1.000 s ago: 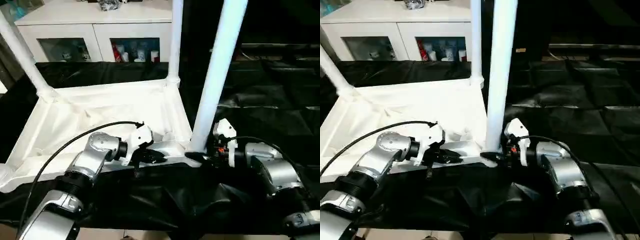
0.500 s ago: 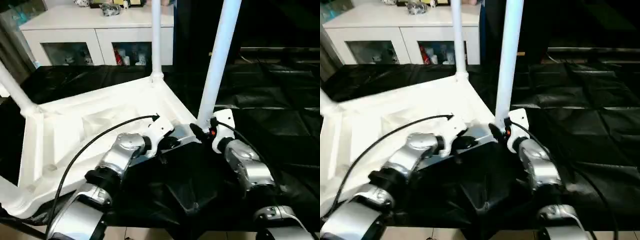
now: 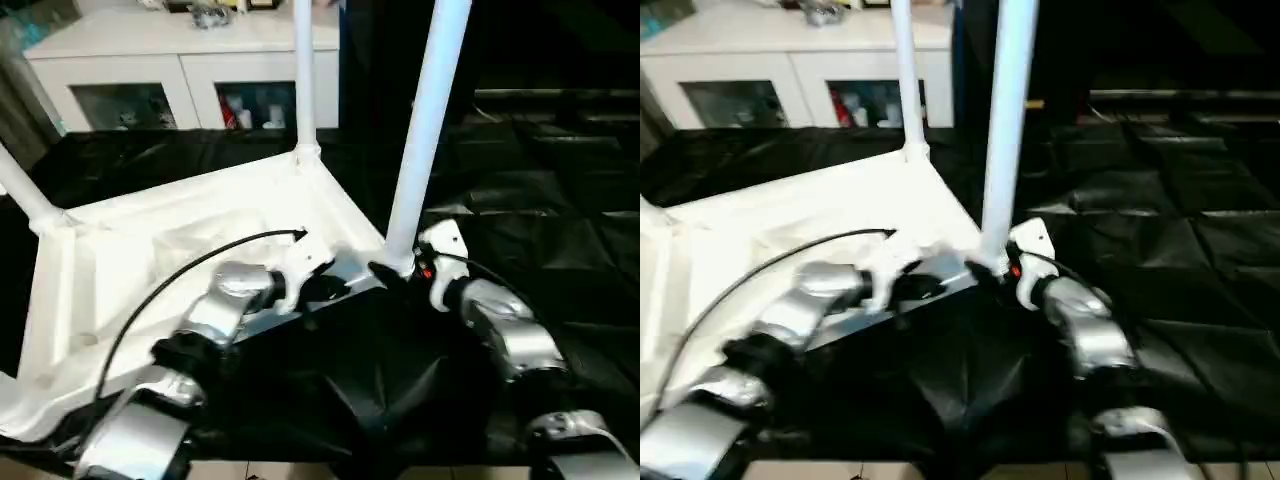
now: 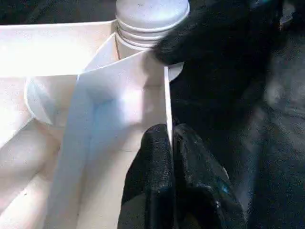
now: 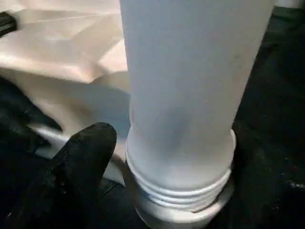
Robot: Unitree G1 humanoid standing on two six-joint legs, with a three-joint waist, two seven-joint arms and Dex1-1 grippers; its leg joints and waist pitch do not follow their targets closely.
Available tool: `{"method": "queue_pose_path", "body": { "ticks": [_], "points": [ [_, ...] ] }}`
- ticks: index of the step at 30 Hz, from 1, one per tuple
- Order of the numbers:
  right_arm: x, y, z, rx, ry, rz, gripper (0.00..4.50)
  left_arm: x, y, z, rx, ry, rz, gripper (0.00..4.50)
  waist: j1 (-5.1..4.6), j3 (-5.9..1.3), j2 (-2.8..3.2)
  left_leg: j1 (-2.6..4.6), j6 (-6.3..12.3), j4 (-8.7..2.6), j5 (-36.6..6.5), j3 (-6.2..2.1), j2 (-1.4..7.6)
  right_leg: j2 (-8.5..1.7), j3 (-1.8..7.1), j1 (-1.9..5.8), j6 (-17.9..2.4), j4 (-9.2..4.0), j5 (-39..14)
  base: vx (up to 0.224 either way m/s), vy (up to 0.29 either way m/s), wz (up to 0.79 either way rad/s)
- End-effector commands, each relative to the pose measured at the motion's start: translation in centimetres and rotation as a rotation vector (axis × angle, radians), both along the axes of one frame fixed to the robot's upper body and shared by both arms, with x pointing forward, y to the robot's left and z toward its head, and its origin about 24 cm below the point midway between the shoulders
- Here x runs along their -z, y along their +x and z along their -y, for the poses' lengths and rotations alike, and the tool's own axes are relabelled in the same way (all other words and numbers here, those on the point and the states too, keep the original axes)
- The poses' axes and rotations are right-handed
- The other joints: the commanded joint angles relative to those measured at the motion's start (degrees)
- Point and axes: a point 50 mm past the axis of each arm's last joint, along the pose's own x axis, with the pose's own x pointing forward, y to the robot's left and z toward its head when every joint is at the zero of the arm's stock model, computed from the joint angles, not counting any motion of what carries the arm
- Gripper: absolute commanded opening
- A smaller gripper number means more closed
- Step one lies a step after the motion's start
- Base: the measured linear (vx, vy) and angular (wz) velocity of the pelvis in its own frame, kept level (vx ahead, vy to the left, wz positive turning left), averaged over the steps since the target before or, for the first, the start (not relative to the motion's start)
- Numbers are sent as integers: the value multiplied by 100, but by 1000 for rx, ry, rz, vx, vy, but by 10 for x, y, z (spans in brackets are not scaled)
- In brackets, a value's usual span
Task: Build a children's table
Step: Rotate leg to tighten
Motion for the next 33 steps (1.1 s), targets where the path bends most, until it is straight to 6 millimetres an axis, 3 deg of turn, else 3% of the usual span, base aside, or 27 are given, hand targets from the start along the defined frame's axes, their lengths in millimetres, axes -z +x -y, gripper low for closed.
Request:
{"method": "queue_pose_path", "body": {
  "ticks": [1,5,8,13,18,20,21,23,24,25,26,28,32,33],
  "points": [
    [7,-11,-18,-164,9,-58,392,-5,-5,5,116,-7,10,0,44,-372,-129,-2,673,-283,-705,-30,163,-290,185,324,-1383,-309,-394,0,0,0],
    [-3,-12,-4,-257,-3,-60,392,-5,-10,-16,165,36,-25,0,77,-379,-119,18,775,-266,-686,-21,196,-287,171,290,-1606,-271,-189,0,0,0],
    [-8,-11,1,-292,-16,-59,392,-8,-12,-24,193,39,-39,0,73,-345,-120,37,630,-300,-985,-17,208,-288,176,273,-1563,-309,-612,0,0,0],
    [-9,-12,1,-323,-21,-64,392,-10,-13,-26,204,38,-44,0,74,-338,-110,42,447,-318,-1077,-24,214,-296,188,276,-1537,-312,-720,0,0,0],
    [-6,-15,-3,-330,13,-82,335,-9,-14,-23,203,25,-49,0,82,-359,-103,45,488,-289,-924,-20,202,-293,186,286,-1594,-281,-410,0,0,0],
    [-3,-18,-6,-318,31,-91,326,-8,-12,-19,184,16,-41,0,80,-363,-66,47,494,-283,-927,-23,202,-287,182,286,-1620,-277,-327,0,0,0],
    [-2,-18,-7,-308,35,-94,321,-8,-12,-18,173,14,-38,0,80,-364,-81,44,503,-280,-903,-22,202,-283,183,292,-1636,-270,-258,0,0,0],
    [5,-16,-11,-209,28,-90,293,-6,-6,-13,109,20,-21,0,83,-361,-75,43,495,-283,-917,-23,203,-287,183,282,-1634,-271,-270,0,0,0],
    [6,-14,-12,-178,23,-86,286,-5,-4,-11,89,21,-17,0,82,-345,-31,61,416,-296,-1061,-26,203,-290,182,268,-1613,-296,-471,0,0,0],
    [8,-12,-12,-149,18,-83,283,-5,-3,-10,71,20,-13,0,68,-338,-55,61,367,-308,-1143,-23,199,-290,186,272,-1576,-322,-598,0,0,0],
    [14,-6,-14,-20,-7,-77,283,-4,3,-4,-2,17,3,0,57,-332,-23,60,252,-329,-1263,-40,195,-301,189,274,-1516,-329,-830,0,0,0],
    [20,1,-16,117,-16,-92,277,-4,9,4,-66,21,22,0,5,-292,-57,106,17,-366,-1737,-49,161,-303,187,261,-1310,-432,-1645,0,0,0],
    [29,6,-31,262,-2,-119,274,-6,19,21,-189,5,48,0,-20,-266,-63,130,-91,-393,-1954,-72,153,-310,199,224,-1030,-504,-2229,0,0,0],
    [31,8,-44,319,-7,-120,274,-7,23,33,-244,-14,58,0,-18,-255,-60,133,-90,-401,-1998,-77,145,-310,200,215,-967,-525,-2337,0,0,0]
  ]
}}
